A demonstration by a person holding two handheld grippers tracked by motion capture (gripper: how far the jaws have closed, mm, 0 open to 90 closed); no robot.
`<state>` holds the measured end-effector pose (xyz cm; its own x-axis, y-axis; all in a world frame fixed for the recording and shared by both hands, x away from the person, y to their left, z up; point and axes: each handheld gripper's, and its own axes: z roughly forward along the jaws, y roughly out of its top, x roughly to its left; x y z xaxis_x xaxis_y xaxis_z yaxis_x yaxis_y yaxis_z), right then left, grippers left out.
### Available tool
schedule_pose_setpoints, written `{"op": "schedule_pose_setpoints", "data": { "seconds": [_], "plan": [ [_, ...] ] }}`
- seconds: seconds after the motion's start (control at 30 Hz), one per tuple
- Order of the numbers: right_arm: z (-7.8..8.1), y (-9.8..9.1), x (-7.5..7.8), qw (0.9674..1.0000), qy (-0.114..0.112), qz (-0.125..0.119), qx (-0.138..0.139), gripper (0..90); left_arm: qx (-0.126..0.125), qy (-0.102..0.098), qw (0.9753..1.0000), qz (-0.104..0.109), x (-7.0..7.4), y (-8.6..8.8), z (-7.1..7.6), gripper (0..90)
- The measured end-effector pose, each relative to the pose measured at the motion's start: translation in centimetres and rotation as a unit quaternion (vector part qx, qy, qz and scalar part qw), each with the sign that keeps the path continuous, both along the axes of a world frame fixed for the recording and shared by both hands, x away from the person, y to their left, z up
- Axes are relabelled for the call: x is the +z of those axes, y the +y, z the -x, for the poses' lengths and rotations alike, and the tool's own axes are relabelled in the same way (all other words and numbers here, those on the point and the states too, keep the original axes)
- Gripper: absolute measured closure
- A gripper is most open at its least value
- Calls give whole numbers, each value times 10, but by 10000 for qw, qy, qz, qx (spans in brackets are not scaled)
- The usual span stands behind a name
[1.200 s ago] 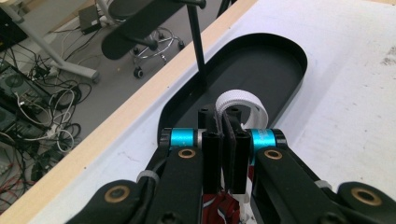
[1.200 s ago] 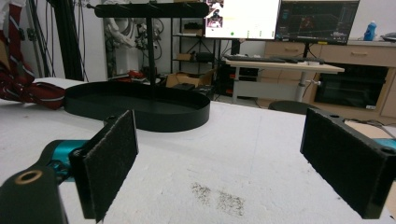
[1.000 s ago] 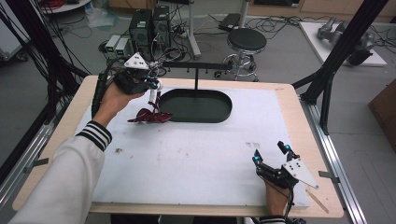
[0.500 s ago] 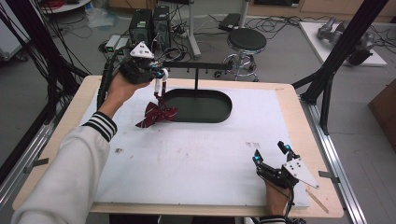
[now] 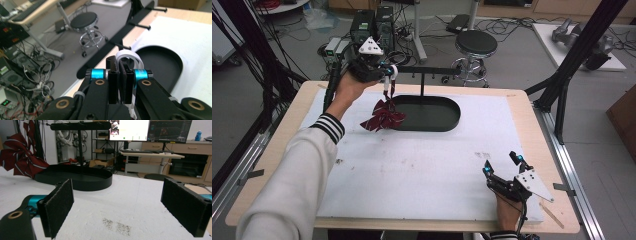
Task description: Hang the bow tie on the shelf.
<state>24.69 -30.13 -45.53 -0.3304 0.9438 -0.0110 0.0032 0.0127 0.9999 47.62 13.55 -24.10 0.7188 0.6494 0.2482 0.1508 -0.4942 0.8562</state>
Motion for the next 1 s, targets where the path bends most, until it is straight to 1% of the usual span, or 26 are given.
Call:
{"op": "schedule_pose_setpoints", "data": {
  "seconds": [0.07,0.13,0.2,0.23,0.3,0.4,0.43,0.5,0.57,0.63,0.7,0.77,0.83,0.9,0.97,1.0],
  "plan": [
    [0,0,0,10000,-32,12,-17,103,40,-17,10000,48,0,-2,-3,868],
    [0,0,0,10000,13,-2,-23,103,37,-43,10000,59,2,-4,-7,867],
    [-1,0,0,10000,-10,50,-43,103,25,-150,9998,163,3,-6,-8,868],
    [-1,0,0,10000,-10,50,-43,103,23,-171,9997,175,3,-6,-9,868],
    [-1,0,0,10000,-1,42,-45,103,44,-188,9996,189,2,-6,-11,868],
    [-1,0,0,10000,-8,52,-48,103,117,-147,9996,226,0,-4,-14,868],
    [-1,0,0,10000,-9,48,-44,103,137,-153,9996,209,0,-3,-15,868],
    [-1,0,0,10000,-10,50,-44,103,197,-198,9993,236,-1,-2,-17,868],
    [-1,0,0,10000,-10,55,-43,103,263,-247,9988,330,-1,-1,-19,868],
    [-1,1,0,10000,-11,56,-47,103,293,-249,9985,379,-1,0,-22,869],
    [-1,1,0,10000,5,49,-49,103,298,-299,9984,375,-1,-1,-24,869],
    [-1,1,0,10000,3,62,-50,103,313,-305,9980,450,0,-2,-26,869],
    [0,1,0,10000,16,57,-48,103,352,-324,9979,431,2,-3,-28,869],
    [0,1,0,10000,10,64,-48,103,384,-338,9974,499,4,-4,-32,869],
    [0,1,0,10000,10,60,-48,103,423,-366,9971,515,4,-4,-34,868],
    [0,1,0,10000,8,56,-49,103,448,-348,9970,526,2,-4,-36,868]
  ]
}}
